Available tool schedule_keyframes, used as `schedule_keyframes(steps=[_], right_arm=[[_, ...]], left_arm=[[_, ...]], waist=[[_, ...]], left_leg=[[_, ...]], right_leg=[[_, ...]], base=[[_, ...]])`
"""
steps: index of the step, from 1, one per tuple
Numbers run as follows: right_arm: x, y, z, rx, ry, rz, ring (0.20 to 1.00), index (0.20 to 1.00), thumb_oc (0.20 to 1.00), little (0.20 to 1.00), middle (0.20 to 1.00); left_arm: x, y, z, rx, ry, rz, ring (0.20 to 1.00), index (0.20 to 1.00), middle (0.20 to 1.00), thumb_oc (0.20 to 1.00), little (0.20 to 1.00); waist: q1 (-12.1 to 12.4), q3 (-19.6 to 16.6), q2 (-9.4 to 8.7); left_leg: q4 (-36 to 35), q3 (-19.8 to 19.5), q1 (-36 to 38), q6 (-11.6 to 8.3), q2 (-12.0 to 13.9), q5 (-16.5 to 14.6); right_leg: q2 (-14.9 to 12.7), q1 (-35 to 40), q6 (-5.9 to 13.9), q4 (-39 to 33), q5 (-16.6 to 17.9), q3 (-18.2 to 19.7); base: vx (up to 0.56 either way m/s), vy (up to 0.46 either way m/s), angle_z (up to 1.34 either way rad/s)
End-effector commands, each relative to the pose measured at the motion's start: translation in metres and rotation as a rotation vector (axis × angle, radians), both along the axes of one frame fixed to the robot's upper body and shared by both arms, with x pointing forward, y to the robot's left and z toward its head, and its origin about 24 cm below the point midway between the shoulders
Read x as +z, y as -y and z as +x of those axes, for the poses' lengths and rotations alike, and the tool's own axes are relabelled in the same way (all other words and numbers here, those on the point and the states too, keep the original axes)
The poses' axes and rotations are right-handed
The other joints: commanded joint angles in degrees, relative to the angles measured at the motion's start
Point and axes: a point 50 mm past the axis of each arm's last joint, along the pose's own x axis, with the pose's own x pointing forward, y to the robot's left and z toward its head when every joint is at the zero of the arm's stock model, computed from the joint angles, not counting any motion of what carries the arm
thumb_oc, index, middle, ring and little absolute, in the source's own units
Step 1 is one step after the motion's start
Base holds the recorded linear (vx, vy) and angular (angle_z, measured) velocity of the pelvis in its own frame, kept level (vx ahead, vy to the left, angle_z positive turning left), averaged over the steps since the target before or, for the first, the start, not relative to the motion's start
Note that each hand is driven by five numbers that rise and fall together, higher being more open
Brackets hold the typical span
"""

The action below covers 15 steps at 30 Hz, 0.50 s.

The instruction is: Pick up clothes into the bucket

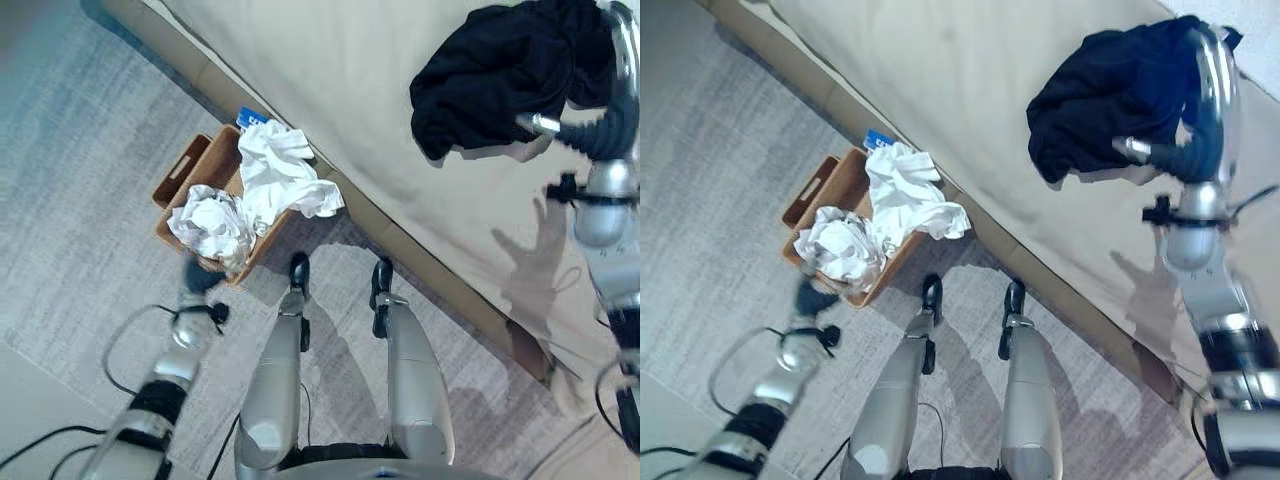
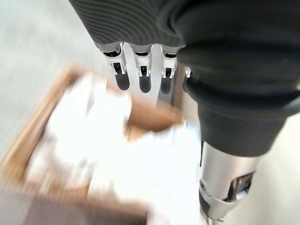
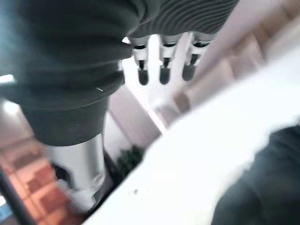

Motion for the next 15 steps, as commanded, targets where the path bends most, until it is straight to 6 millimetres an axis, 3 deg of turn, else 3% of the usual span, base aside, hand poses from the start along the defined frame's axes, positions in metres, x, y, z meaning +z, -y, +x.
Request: schedule_keyframes(steps=[1,3,5,6,8,15], right_arm=[[0.037,0.015,-0.002,-0.123,0.081,-0.023,1.000,1.000,1.000,1.000,1.000],[0.059,0.015,0.010,-0.169,0.062,0.002,1.000,1.000,1.000,1.000,1.000],[0.064,0.018,0.015,-0.170,0.064,0.063,1.000,1.000,1.000,1.000,1.000],[0.061,0.029,0.018,-0.159,0.053,0.208,1.000,1.000,1.000,1.000,1.000],[0.058,0.035,0.028,-0.160,-0.022,0.312,1.000,1.000,1.000,1.000,1.000],[0.051,0.052,0.035,-0.325,-0.269,0.252,1.000,1.000,1.000,1.000,1.000]], left_arm=[[0.002,-0.013,-0.004,0.034,0.020,-0.053,1.000,1.000,1.000,1.000,1.000],[-0.010,-0.005,-0.010,0.012,-0.037,-0.062,1.000,1.000,1.000,1.000,1.000],[-0.013,-0.002,-0.012,-0.004,-0.053,-0.067,1.000,1.000,1.000,1.000,1.000],[-0.017,0.002,-0.013,-0.006,-0.070,-0.088,1.000,1.000,1.000,1.000,1.000],[-0.021,0.003,-0.014,-0.014,-0.098,-0.097,1.000,1.000,1.000,1.000,1.000],[-0.017,0.006,-0.010,-0.011,-0.093,-0.161,1.000,1.000,1.000,1.000,1.000]], waist=[[0.4,-0.9,3.39],[1.2,-0.9,4.18],[1.4,-0.9,4.62],[1.8,-0.9,5.24],[2.5,-0.9,5.63],[3.8,-0.9,6.20]], left_leg=[[3.9,-0.5,0.8,1.11,-1.7,-5.0],[4.4,-0.3,0.0,0.90,-1.4,-4.9],[4.4,-0.3,-0.3,0.78,-1.2,-4.8],[4.5,-0.3,-0.7,0.62,-1.2,-4.5],[3.9,-0.1,-1.1,0.29,-0.7,-3.8],[2.0,-1.5,-5.1,-0.61,0.7,-1.3]], right_leg=[[-0.8,2.2,1.70,-1.0,1.3,1.1],[-0.3,1.1,1.06,0.4,0.5,1.3],[-0.1,0.5,0.84,1.0,0.2,1.4],[0.0,-0.2,0.68,1.7,-0.1,1.4],[0.3,-1.4,0.30,2.1,-0.5,1.3],[1.9,-7.4,-0.26,3.5,-0.5,1.4]], base=[[0.00,-0.058,0.04],[0.00,-0.109,0.00],[0.00,-0.086,-0.02],[-0.01,-0.061,-0.01],[-0.01,-0.093,0.01],[-0.01,-0.132,0.00]])
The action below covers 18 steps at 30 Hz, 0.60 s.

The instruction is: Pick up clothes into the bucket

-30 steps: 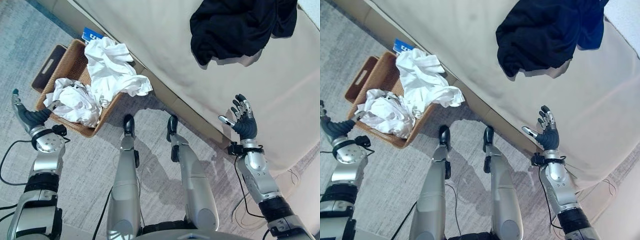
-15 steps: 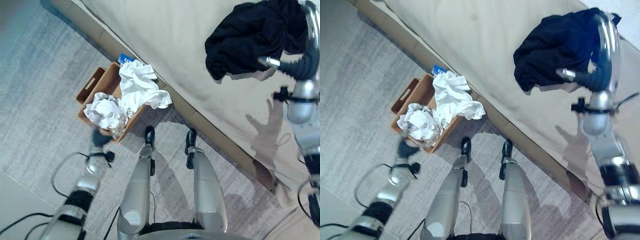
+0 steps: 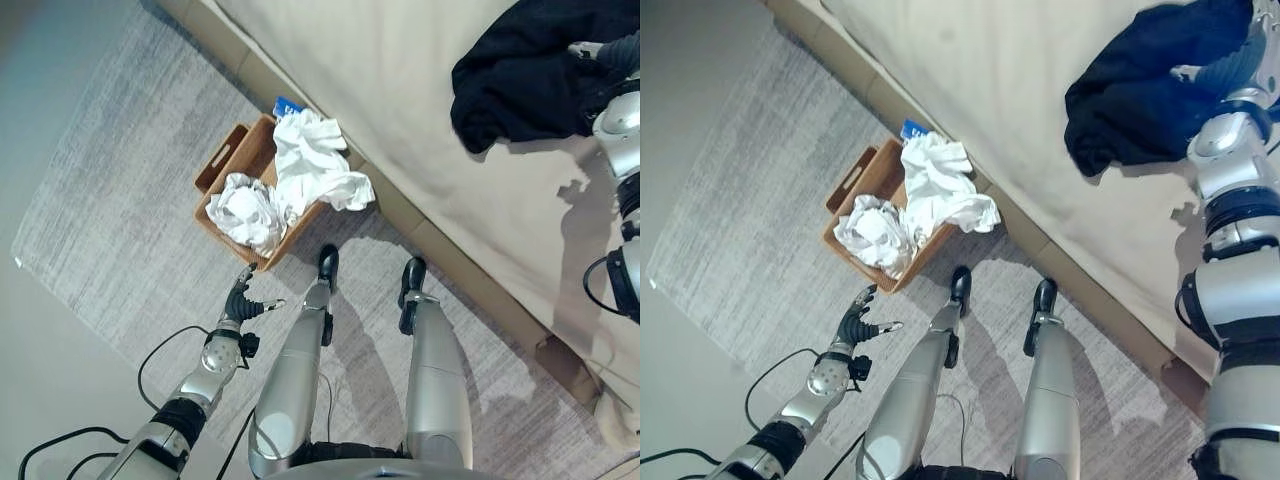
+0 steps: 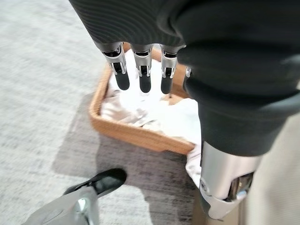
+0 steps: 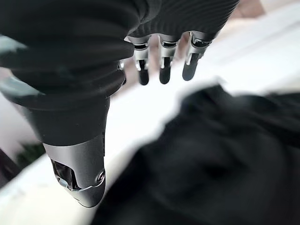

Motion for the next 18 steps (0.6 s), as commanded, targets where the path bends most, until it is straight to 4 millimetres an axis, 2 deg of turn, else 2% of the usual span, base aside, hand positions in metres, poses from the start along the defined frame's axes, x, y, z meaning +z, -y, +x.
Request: schedule_keyframes(steps=[1,4,7,8,9,10,12,13,14,15,16,18], right_arm=[[0.023,0.015,-0.011,-0.056,-0.076,-0.095,1.000,1.000,1.000,1.000,1.000],[0.009,0.025,-0.012,-0.050,-0.186,-0.081,1.000,1.000,1.000,1.000,1.000],[-0.002,0.027,-0.010,-0.026,-0.293,-0.084,1.000,1.000,1.000,1.000,1.000],[-0.001,0.022,-0.008,-0.009,-0.297,-0.103,1.000,1.000,1.000,1.000,1.000],[0.000,0.021,-0.007,-0.008,-0.291,-0.111,0.730,0.730,0.730,0.730,0.730],[0.002,0.016,-0.005,0.011,-0.277,-0.115,0.200,0.200,0.200,0.200,0.200],[0.007,-0.007,0.005,0.106,-0.234,-0.148,0.200,0.200,0.200,0.200,0.200],[0.007,-0.007,0.005,0.106,-0.234,-0.148,0.200,0.200,0.200,0.200,0.200],[0.010,-0.017,0.009,0.148,-0.213,-0.157,0.200,0.200,0.200,0.200,0.200],[0.018,-0.034,0.013,0.208,-0.156,-0.164,0.200,0.200,0.200,0.200,0.200],[0.018,-0.034,0.013,0.208,-0.156,-0.164,0.200,0.200,0.200,0.200,0.200],[0.031,-0.058,0.016,0.294,-0.095,-0.195,0.200,0.200,0.200,0.200,0.200]], left_arm=[[0.005,0.007,0.002,-0.011,0.023,-0.068,1.000,1.000,1.000,1.000,1.000],[0.006,0.012,0.003,-0.042,0.018,-0.100,1.000,1.000,1.000,1.000,1.000],[0.006,0.018,0.005,-0.065,0.008,-0.114,1.000,1.000,1.000,1.000,1.000],[0.006,0.020,0.006,-0.066,0.007,-0.125,1.000,1.000,1.000,1.000,1.000],[0.007,0.021,0.007,-0.066,0.010,-0.131,1.000,1.000,1.000,1.000,1.000],[0.009,0.024,0.009,-0.073,0.017,-0.144,1.000,1.000,1.000,1.000,1.000],[0.015,0.026,0.016,-0.065,0.044,-0.155,1.000,1.000,1.000,1.000,1.000],[0.016,0.026,0.017,-0.065,0.044,-0.155,1.000,1.000,1.000,1.000,1.000],[0.018,0.027,0.019,-0.069,0.055,-0.151,1.000,1.000,1.000,1.000,1.000],[0.022,0.026,0.023,-0.062,0.073,-0.149,1.000,1.000,1.000,1.000,1.000],[0.022,0.026,0.023,-0.062,0.073,-0.149,1.000,1.000,1.000,1.000,1.000],[0.027,0.025,0.027,-0.056,0.099,-0.148,1.000,1.000,1.000,1.000,1.000]], waist=[[-0.1,-0.9,2.20],[-0.3,-0.9,2.89],[-0.7,-0.9,3.10],[-0.9,-0.9,3.14],[-1.1,-0.9,3.15],[-1.3,-0.9,3.16],[-1.7,-0.9,2.46],[-1.7,-0.9,2.45],[-1.8,-0.9,2.10],[-2.1,-0.9,1.40],[-2.1,-0.9,1.39],[-2.5,-0.9,0.65]], left_leg=[[2.7,-1.7,-0.6,1.03,1.0,-3.4],[1.4,-1.8,-1.5,0.67,1.4,-2.3],[0.6,-1.5,-2.1,0.50,1.6,-1.9],[0.7,-1.3,-2.6,0.48,1.6,-1.9],[0.8,-1.1,-2.8,0.48,1.5,-1.9],[1.2,-0.9,-3.3,0.52,1.4,-2.0],[2.4,-0.3,-4.8,0.63,1.6,-2.5],[2.4,-0.3,-4.8,0.63,1.6,-2.5],[3.0,-0.3,-5.4,0.71,1.7,-2.6],[3.4,-0.1,-5.8,0.69,1.9,-2.7],[3.4,-0.1,-5.8,0.69,1.9,-2.7],[3.4,0.1,-5.7,0.60,2.1,-2.7]], right_leg=[[2.0,0.7,0.85,-2.8,1.0,0.2],[2.3,-1.1,0.91,-2.5,1.1,0.3],[2.5,-2.3,0.95,-2.4,1.2,0.2],[2.6,-2.8,0.93,-2.4,1.4,0.3],[2.6,-3.1,0.95,-2.5,1.5,0.5],[2.6,-3.5,0.98,-2.6,1.7,0.7],[3.0,-4.5,1.04,-2.8,2.3,0.9],[3.0,-4.5,1.04,-2.8,2.3,1.0],[3.1,-4.8,1.10,-2.9,2.4,1.0],[3.3,-5.0,1.15,-3.0,2.7,1.0],[3.3,-5.0,1.15,-3.0,2.7,1.0],[3.4,-4.8,1.19,-3.3,2.9,1.0]], base=[[-0.01,-0.100,-0.01],[-0.01,-0.067,0.03],[-0.01,-0.023,0.06],[0.00,0.000,0.00],[-0.01,0.009,-0.07],[-0.01,0.028,-0.07],[-0.03,0.017,-0.09],[-0.03,-0.019,-0.10],[-0.04,-0.027,-0.08],[-0.04,-0.027,-0.08],[-0.04,-0.017,-0.06],[-0.03,-0.010,-0.04]])
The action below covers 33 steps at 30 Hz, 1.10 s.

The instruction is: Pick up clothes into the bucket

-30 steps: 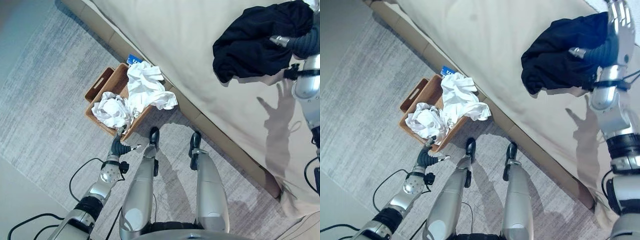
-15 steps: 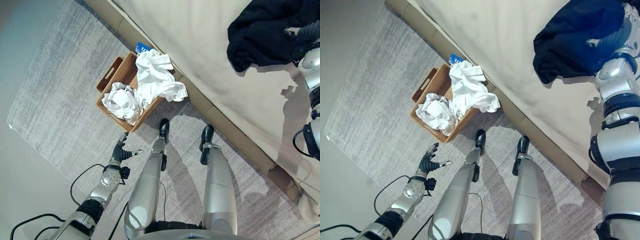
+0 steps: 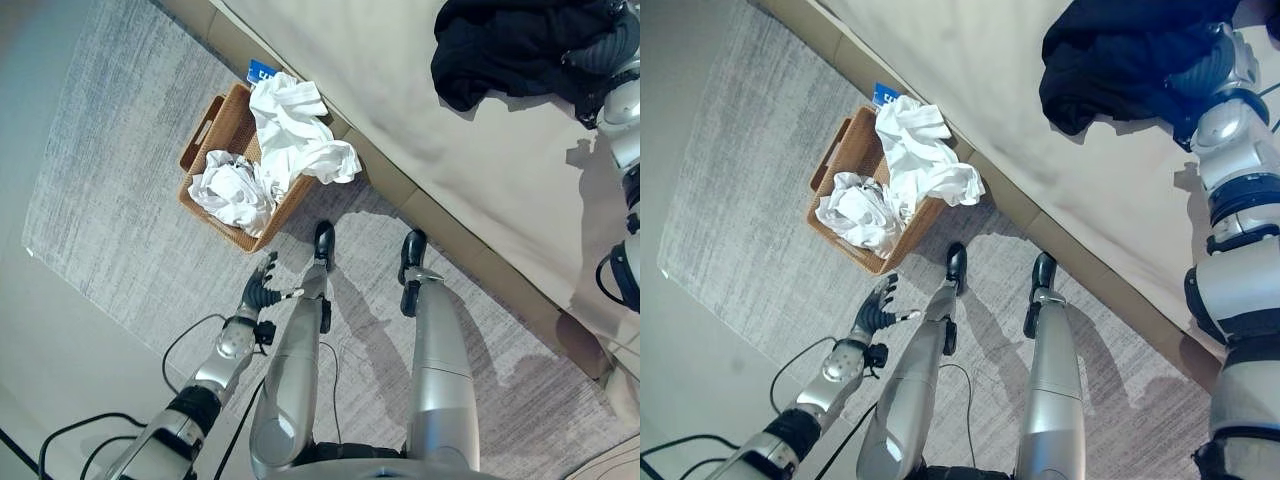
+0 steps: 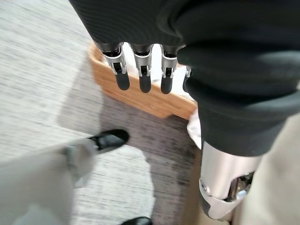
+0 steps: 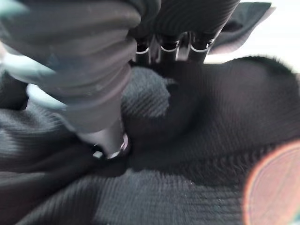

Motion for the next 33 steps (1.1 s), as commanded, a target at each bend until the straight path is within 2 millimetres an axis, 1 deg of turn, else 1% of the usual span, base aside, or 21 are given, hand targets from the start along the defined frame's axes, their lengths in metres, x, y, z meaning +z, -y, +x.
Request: schedule_keyframes(steps=[1,3,4,5,7,9,10,12,13,14,16,17,18,21,25,26,27,28,30,31,33], right_arm=[[0.022,-0.034,0.003,0.146,0.090,-0.072,0.200,0.200,0.200,0.200,0.200],[0.037,-0.051,0.001,0.205,0.160,-0.112,0.200,0.200,0.200,0.200,0.200],[0.044,-0.062,-0.001,0.232,0.182,-0.177,0.200,0.200,0.200,0.200,0.200],[0.051,-0.069,-0.004,0.249,0.212,-0.223,0.200,0.200,0.200,0.200,0.200],[0.059,-0.076,-0.009,0.277,0.272,-0.238,0.200,0.200,0.200,0.200,0.200],[0.070,-0.085,-0.017,0.317,0.343,-0.249,0.200,0.200,0.200,0.200,0.200],[0.076,-0.092,-0.020,0.348,0.380,-0.249,0.200,0.200,0.200,0.200,0.200],[0.082,-0.109,-0.026,0.411,0.408,-0.299,0.200,0.200,0.200,0.200,0.200],[0.082,-0.109,-0.026,0.411,0.407,-0.298,0.200,0.200,0.200,0.200,0.200],[0.083,-0.113,-0.029,0.432,0.417,-0.305,0.200,0.200,0.200,0.200,0.200],[0.081,-0.119,-0.032,0.469,0.425,-0.317,0.200,0.200,0.200,0.200,0.200],[0.081,-0.119,-0.032,0.469,0.425,-0.316,0.200,0.200,0.200,0.200,0.200],[0.082,-0.130,-0.037,0.530,0.435,-0.336,0.200,0.200,0.200,0.200,0.200],[0.076,-0.144,-0.045,0.646,0.428,-0.324,0.200,0.200,0.200,0.200,0.200],[0.060,-0.158,-0.056,0.803,0.371,-0.312,0.200,0.200,0.200,0.200,0.200],[0.056,-0.158,-0.056,0.817,0.352,-0.308,0.200,0.200,0.200,0.200,0.200],[0.045,-0.163,-0.056,0.857,0.308,-0.310,0.200,0.200,0.200,0.200,0.200],[0.045,-0.163,-0.056,0.856,0.308,-0.310,0.200,0.200,0.200,0.200,0.200],[0.034,-0.170,-0.057,0.916,0.265,-0.290,0.200,0.200,0.200,0.200,0.200],[0.029,-0.172,-0.057,0.939,0.241,-0.284,0.200,0.200,0.200,0.200,0.200],[0.021,-0.179,-0.059,1.000,0.193,-0.259,0.200,0.200,0.200,0.200,0.200]], left_arm=[[0.005,-0.010,0.001,0.066,0.039,-0.036,1.000,1.000,1.000,1.000,1.000],[0.007,-0.014,0.002,0.093,0.055,-0.040,1.000,1.000,1.000,1.000,1.000],[0.008,-0.015,0.002,0.102,0.059,-0.033,1.000,1.000,1.000,1.000,1.000],[0.009,-0.014,0.003,0.094,0.074,-0.017,1.000,1.000,1.000,1.000,1.000],[0.015,-0.007,0.006,0.072,0.104,-0.012,1.000,1.000,1.000,1.000,1.000],[0.025,-0.003,0.008,0.049,0.153,-0.014,1.000,1.000,1.000,1.000,1.000],[0.030,-0.004,0.010,0.071,0.174,-0.038,1.000,1.000,1.000,1.000,1.000],[0.047,0.001,0.016,0.069,0.246,-0.076,1.000,1.000,1.000,1.000,1.000],[0.047,0.001,0.016,0.069,0.245,-0.076,1.000,1.000,1.000,1.000,1.000],[0.058,0.004,0.021,0.055,0.292,-0.075,1.000,1.000,1.000,1.000,1.000],[0.075,0.011,0.026,0.005,0.360,-0.044,1.000,1.000,1.000,1.000,1.000],[0.075,0.011,0.026,0.005,0.360,-0.044,1.000,1.000,1.000,1.000,1.000],[0.097,0.016,0.032,-0.040,0.443,-0.008,1.000,1.000,1.000,1.000,1.000],[0.138,0.028,0.039,-0.127,0.597,0.024,1.000,1.000,1.000,1.000,1.000],[0.184,0.044,0.042,-0.203,0.777,0.087,1.000,1.000,1.000,1.000,1.000],[0.188,0.046,0.043,-0.216,0.791,0.096,1.000,1.000,1.000,1.000,1.000],[0.202,0.054,0.042,-0.249,0.836,0.099,1.000,1.000,1.000,1.000,1.000],[0.202,0.054,0.042,-0.250,0.837,0.099,1.000,1.000,1.000,1.000,1.000],[0.208,0.065,0.045,-0.282,0.848,0.105,1.000,1.000,1.000,1.000,1.000],[0.210,0.066,0.046,-0.290,0.852,0.115,1.000,1.000,1.000,1.000,1.000],[0.212,0.079,0.048,-0.323,0.847,0.121,1.000,1.000,1.000,1.000,1.000]], waist=[[-1.0,-0.6,-1.43],[-1.2,-0.6,-2.38],[-1.2,-0.6,-2.99],[-1.4,-0.6,-3.56],[-1.5,-0.6,-4.04],[-1.7,-0.6,-4.56],[-1.7,-0.6,-5.01],[-1.7,-0.6,-6.40],[-1.7,-0.6,-6.40],[-1.8,-0.6,-6.77],[-2.0,-0.6,-7.28],[-2.0,-0.6,-7.28],[-2.3,-0.6,-7.61],[-2.8,-0.7,-8.01],[-3.8,-3.8,-8.53],[-3.8,-4.5,-8.62],[-4.1,-6.2,-8.91],[-4.1,-6.3,-8.93],[-4.6,-8.2,-9.29],[-4.7,-9.3,-9.41],[-5.2,-11.3,-9.59]], left_leg=[[4.5,0.0,0.1,0.86,-0.2,-4.3],[4.5,-0.2,0.4,0.77,-0.1,-4.4],[4.5,-0.4,0.6,0.79,0.0,-4.4],[4.5,-0.5,0.9,0.81,0.1,-4.5],[4.4,-0.8,1.8,0.84,0.2,-4.5],[4.2,-1.2,3.1,0.86,0.3,-4.7],[4.0,-1.2,4.2,0.89,0.3,-4.8],[3.8,-1.3,7.1,1.05,0.6,-5.2],[3.7,-1.3,7.2,1.05,0.6,-5.2],[3.9,-1.3,8.3,1.11,0.6,-5.5],[4.4,-1.5,10.8,1.22,0.4,-6.1],[4.4,-1.5,10.8,1.22,0.4,-6.1],[4.9,-1.5,13.1,1.21,0.2,-6.9],[5.1,-1.3,17.5,1.28,0.0,-7.6],[5.2,-0.7,21.7,1.24,-0.5,-9.1],[5.6,-0.6,22.8,1.33,-0.5,-10.0],[5.8,-0.1,25.1,1.45,-0.6,-11.0],[5.6,-0.1,25.1,1.46,-0.6,-10.7],[5.7,0.5,27.7,1.54,-0.6,-11.8],[5.3,0.6,28.5,1.60,-0.7,-11.6],[4.7,1.0,30.5,1.68,-0.7,-12.1]], right_leg=[[1.0,3.9,3.86,-6.7,3.0,0.7],[1.4,4.5,3.94,-7.7,3.6,0.7],[1.8,4.9,3.93,-8.4,3.9,0.8],[2.0,5.6,3.91,-9.2,4.2,0.7],[2.0,7.0,3.95,-9.9,4.6,0.5],[2.1,8.8,4.03,-11.0,4.9,0.2],[2.3,10.0,4.04,-11.8,5.2,0.2],[2.8,13.4,4.16,-13.2,5.7,0.3],[2.8,13.4,4.16,-13.3,5.7,0.3],[2.7,15.0,4.18,-13.6,5.7,0.3],[2.5,18.5,4.20,-14.2,5.4,0.1],[2.5,18.5,4.20,-14.2,5.4,0.1],[2.2,21.3,4.22,-14.6,5.3,-0.1],[1.8,26.4,4.42,-15.8,5.6,-0.2],[1.3,31.5,4.81,-17.9,5.9,-0.4],[1.2,32.8,4.85,-18.1,5.6,-0.4],[1.2,35.6,5.08,-19.2,5.8,-0.3],[1.2,35.6,5.10,-19.5,6.1,-0.3],[1.4,38.6,5.32,-20.8,5.9,0.1],[1.3,39.7,5.37,-21.6,6.2,0.1],[1.3,41.7,5.51,-22.5,6.0,0.1]], base=[[-0.03,-0.012,-0.03],[-0.03,-0.001,-0.05],[-0.03,-0.010,-0.08],[-0.03,-0.026,-0.14],[-0.03,-0.024,-0.11],[-0.02,-0.002,-0.01],[0.00,0.000,0.00],[0.00,0.008,-0.02],[-0.01,0.002,-0.06],[0.01,-0.001,-0.12],[0.02,0.005,-0.08],[0.03,0.026,0.03],[0.04,0.042,0.03],[0.05,0.051,0.03],[0.09,0.040,0.02],[0.17,0.064,0.01],[0.13,0.048,0.00],[0.13,0.060,0.01],[0.11,0.054,-0.03],[0.14,0.064,-0.07],[0.13,0.043,-0.06]])
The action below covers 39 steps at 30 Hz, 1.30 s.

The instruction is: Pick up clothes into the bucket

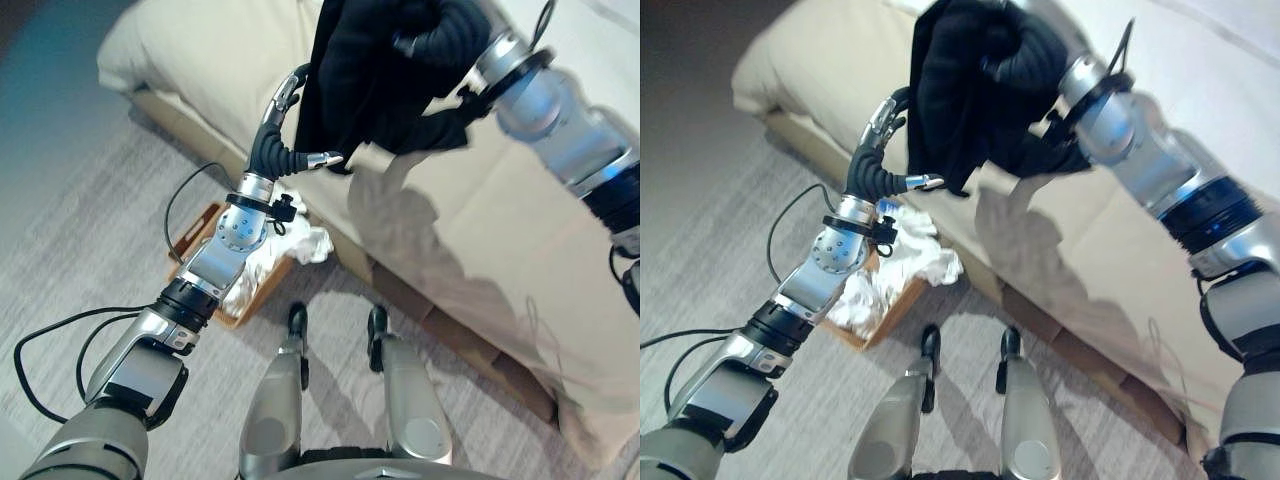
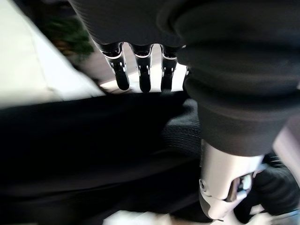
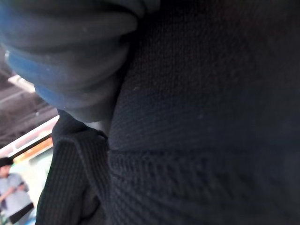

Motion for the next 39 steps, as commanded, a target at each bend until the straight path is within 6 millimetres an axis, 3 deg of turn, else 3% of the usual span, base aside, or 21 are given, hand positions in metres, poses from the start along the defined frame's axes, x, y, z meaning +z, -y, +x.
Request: schedule_keyframes(steps=[1,9,12,27,28,29,30,32,33,34,35,36,39], right_arm=[[0.011,-0.011,-0.014,0.164,-0.026,0.113,0.200,0.200,0.200,0.200,0.200],[-0.005,-0.029,-0.031,0.348,-0.162,0.129,0.200,0.200,0.200,0.200,0.200],[-0.013,-0.036,-0.040,0.417,-0.194,0.123,0.200,0.200,0.200,0.200,0.200],[-0.041,-0.047,-0.069,0.705,-0.380,0.344,0.200,0.200,0.200,0.200,0.200],[-0.044,-0.048,-0.070,0.716,-0.390,0.357,0.200,0.200,0.200,0.200,0.200],[-0.044,-0.048,-0.071,0.721,-0.391,0.355,0.200,0.200,0.200,0.200,0.200],[-0.045,-0.048,-0.071,0.720,-0.394,0.356,0.200,0.200,0.200,0.200,0.200],[-0.051,-0.046,-0.068,0.710,-0.409,0.380,0.200,0.200,0.200,0.200,0.200],[-0.053,-0.045,-0.067,0.693,-0.410,0.383,0.241,0.241,0.241,0.241,0.241],[-0.053,-0.045,-0.067,0.693,-0.410,0.384,0.460,0.460,0.460,0.460,0.460],[-0.055,-0.043,-0.066,0.681,-0.408,0.395,0.887,0.887,0.887,0.887,0.887],[-0.055,-0.042,-0.065,0.671,-0.403,0.404,1.000,1.000,1.000,1.000,1.000],[-0.061,-0.034,-0.061,0.638,-0.407,0.454,1.000,1.000,1.000,1.000,1.000]], left_arm=[[-0.011,0.024,-0.003,-0.068,-0.005,0.041,1.000,1.000,1.000,1.000,1.000],[-0.017,0.050,0.006,-0.087,-0.069,0.082,1.000,1.000,1.000,1.000,1.000],[-0.028,0.060,0.007,-0.113,-0.145,0.054,1.000,1.000,1.000,1.000,1.000],[-0.061,0.084,0.000,-0.215,-0.351,-0.011,1.000,1.000,1.000,1.000,1.000],[-0.059,0.083,-0.001,-0.236,-0.358,-0.042,0.645,0.645,0.645,0.645,0.645],[-0.057,0.082,-0.002,-0.258,-0.362,-0.056,0.373,0.373,0.373,0.373,0.373],[-0.056,0.081,-0.003,-0.284,-0.367,-0.076,0.200,0.200,0.200,0.200,0.200],[-0.054,0.077,-0.006,-0.316,-0.384,-0.136,0.200,0.200,0.200,0.200,0.200],[-0.056,0.075,-0.008,-0.333,-0.395,-0.153,0.200,0.200,0.200,0.200,0.200],[-0.056,0.075,-0.008,-0.333,-0.395,-0.153,0.200,0.200,0.200,0.200,0.200],[-0.058,0.073,-0.009,-0.330,-0.403,-0.164,0.200,0.200,0.200,0.200,0.200],[-0.058,0.070,-0.009,-0.329,-0.402,-0.166,0.200,0.200,0.200,0.200,0.200],[-0.064,0.060,-0.008,-0.289,-0.410,-0.161,0.200,0.200,0.200,0.200,0.200]], waist=[[-1.3,-7.4,-2.60],[-2.5,-13.2,-2.57],[-2.7,-15.6,-2.76],[-2.6,-20.0,-2.89],[-2.6,-20.1,-2.89],[-2.5,-20.2,-2.94],[-2.5,-20.3,-2.94],[-2.3,-20.6,-2.96],[-2.2,-20.8,-3.05],[-2.1,-20.8,-3.07],[-2.1,-20.9,-3.12],[-2.0,-21.0,-3.14],[-1.9,-21.0,-3.21]], left_leg=[[5.4,0.2,2.8,1.13,-1.5,-7.6],[2.1,1.0,9.1,1.77,-1.3,-8.5],[0.9,1.5,11.2,1.94,-1.0,-9.0],[-3.6,1.4,15.5,2.75,-0.6,-8.5],[-3.6,1.4,15.5,2.76,-0.6,-8.5],[-3.7,1.4,15.6,2.78,-0.6,-8.5],[-3.7,1.5,15.6,2.79,-0.6,-8.5],[-4.0,1.4,15.9,2.81,-0.7,-8.5],[-4.1,1.4,16.1,2.82,-0.7,-8.5],[-4.2,1.4,16.1,2.82,-0.7,-8.5],[-4.2,1.4,16.2,2.85,-0.7,-8.5],[-4.3,1.4,16.2,2.85,-0.6,-8.5],[-4.5,1.3,16.4,2.85,-0.6,-8.3]], right_leg=[[0.0,7.5,2.89,-8.2,4.1,0.2],[0.1,13.3,3.31,-11.1,3.6,-0.2],[0.2,15.6,3.50,-13.2,3.8,-0.4],[0.2,19.8,3.98,-17.0,4.2,-1.4],[0.2,19.9,4.01,-17.1,4.2,-1.5],[0.2,20.0,4.02,-17.3,4.3,-1.5],[0.2,20.2,4.04,-17.5,4.3,-1.5],[0.2,20.6,4.07,-18.0,4.5,-1.6],[0.2,20.9,4.11,-18.4,4.6,-1.7],[0.2,20.9,4.11,-18.4,4.6,-1.7],[0.2,21.0,4.09,-18.5,4.7,-1.6],[0.2,21.1,4.12,-18.7,4.7,-1.7],[0.2,21.4,4.11,-19.1,5.0,-1.6]], base=[[0.07,0.019,-0.05],[0.10,0.028,-0.04],[0.09,-0.003,-0.02],[0.04,0.001,-0.02],[0.00,0.000,0.00],[0.00,0.000,0.00],[0.00,0.000,0.00],[0.00,0.000,0.00],[0.00,0.000,0.00],[0.00,0.000,0.00],[0.00,0.000,0.00],[0.00,0.000,0.00],[0.00,0.000,0.00]])
